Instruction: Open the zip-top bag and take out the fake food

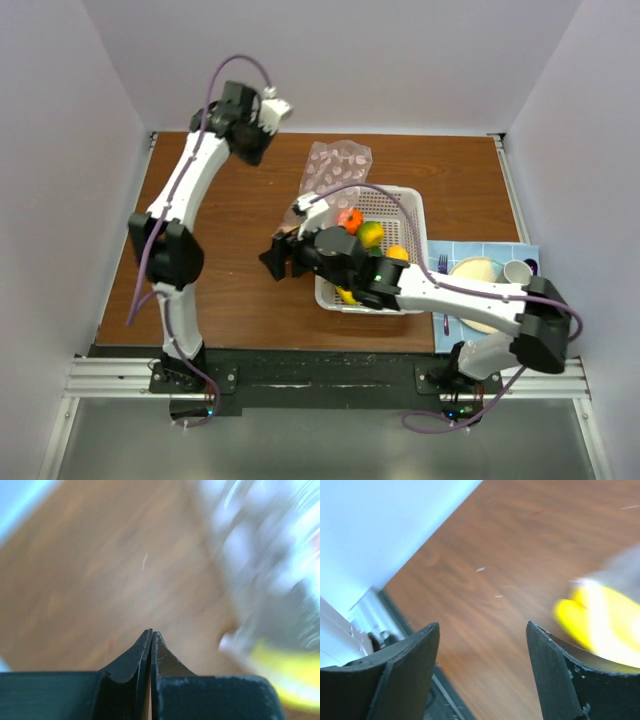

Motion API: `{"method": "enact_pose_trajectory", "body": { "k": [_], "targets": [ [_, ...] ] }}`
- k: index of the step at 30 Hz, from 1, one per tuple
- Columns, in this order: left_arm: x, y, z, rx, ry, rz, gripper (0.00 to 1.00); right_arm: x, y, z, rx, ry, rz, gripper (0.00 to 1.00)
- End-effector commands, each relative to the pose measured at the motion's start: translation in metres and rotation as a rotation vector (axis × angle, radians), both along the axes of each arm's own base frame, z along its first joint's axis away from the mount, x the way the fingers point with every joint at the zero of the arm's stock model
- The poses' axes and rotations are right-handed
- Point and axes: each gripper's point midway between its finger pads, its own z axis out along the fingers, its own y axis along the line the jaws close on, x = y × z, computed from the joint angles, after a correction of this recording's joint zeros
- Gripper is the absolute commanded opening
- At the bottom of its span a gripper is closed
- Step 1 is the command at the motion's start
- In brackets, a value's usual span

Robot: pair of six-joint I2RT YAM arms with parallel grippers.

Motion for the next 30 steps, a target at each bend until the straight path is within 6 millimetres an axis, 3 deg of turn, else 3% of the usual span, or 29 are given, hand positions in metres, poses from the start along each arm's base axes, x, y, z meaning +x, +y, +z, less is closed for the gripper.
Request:
{"method": "enact_pose_trajectory", "body": {
  "k": [1, 3, 4, 5, 6, 7, 8, 12, 20, 22, 23, 25, 26, 28, 29, 30],
  "targets": [
    [0.027, -0.096, 0.076, -0.221, -0.184, -0.191, 0.08, 0.024, -0.083, 0.008, -0.087, -0.089, -0.303, 0.77],
    [0.027, -0.135, 0.076, -0.318, -0.204, -0.306, 0.13, 0.026, -0.105, 0.012, -0.072, -0.099, -0.376, 0.78],
    [0.023, -0.146, 0.074, -0.342, -0.203, -0.339, 0.24, 0.024, -0.116, 0.010, -0.069, -0.100, -0.399, 0.78],
    [0.017, -0.154, 0.080, -0.369, -0.217, -0.380, 0.47, 0.024, -0.130, 0.024, -0.032, -0.117, -0.442, 0.79],
    [0.012, -0.168, 0.069, -0.418, -0.199, -0.426, 0.61, 0.021, -0.140, 0.020, -0.052, -0.115, -0.451, 0.79],
    [0.006, -0.173, 0.074, -0.449, -0.206, -0.447, 0.76, 0.020, -0.146, 0.018, -0.060, -0.117, -0.458, 0.79],
    [0.003, -0.177, 0.070, -0.475, -0.194, -0.462, 0.98, 0.018, -0.155, 0.025, -0.045, -0.125, -0.471, 0.80],
    [-0.011, -0.194, 0.043, -0.547, -0.108, -0.567, 1.00, 0.012, -0.169, 0.022, -0.046, -0.112, -0.481, 0.82],
    [0.006, -0.202, -0.038, -0.498, -0.023, -0.586, 1.00, 0.006, -0.165, 0.018, -0.043, -0.079, -0.444, 0.84],
    [0.007, -0.201, -0.058, -0.478, 0.000, -0.611, 0.80, 0.006, -0.165, 0.017, -0.050, -0.078, -0.443, 0.84],
    [0.011, -0.198, -0.065, -0.459, -0.001, -0.601, 0.56, 0.006, -0.165, 0.017, -0.047, -0.077, -0.444, 0.83],
    [0.016, -0.190, -0.084, -0.410, 0.020, -0.575, 0.26, 0.005, -0.165, 0.020, -0.040, -0.079, -0.441, 0.83],
    [0.023, -0.179, -0.095, -0.361, 0.019, -0.536, 0.00, 0.005, -0.164, 0.020, -0.037, -0.078, -0.439, 0.83],
    [0.026, -0.164, -0.112, -0.312, 0.039, -0.492, 0.00, 0.005, -0.162, 0.023, -0.024, -0.082, -0.434, 0.82],
    [0.028, -0.144, -0.131, -0.264, 0.064, -0.433, 0.00, 0.006, -0.160, 0.021, -0.030, -0.080, -0.428, 0.82],
    [0.030, -0.135, -0.137, -0.245, 0.060, -0.413, 0.00, 0.006, -0.157, 0.023, -0.028, -0.081, -0.423, 0.82]
  ]
}}
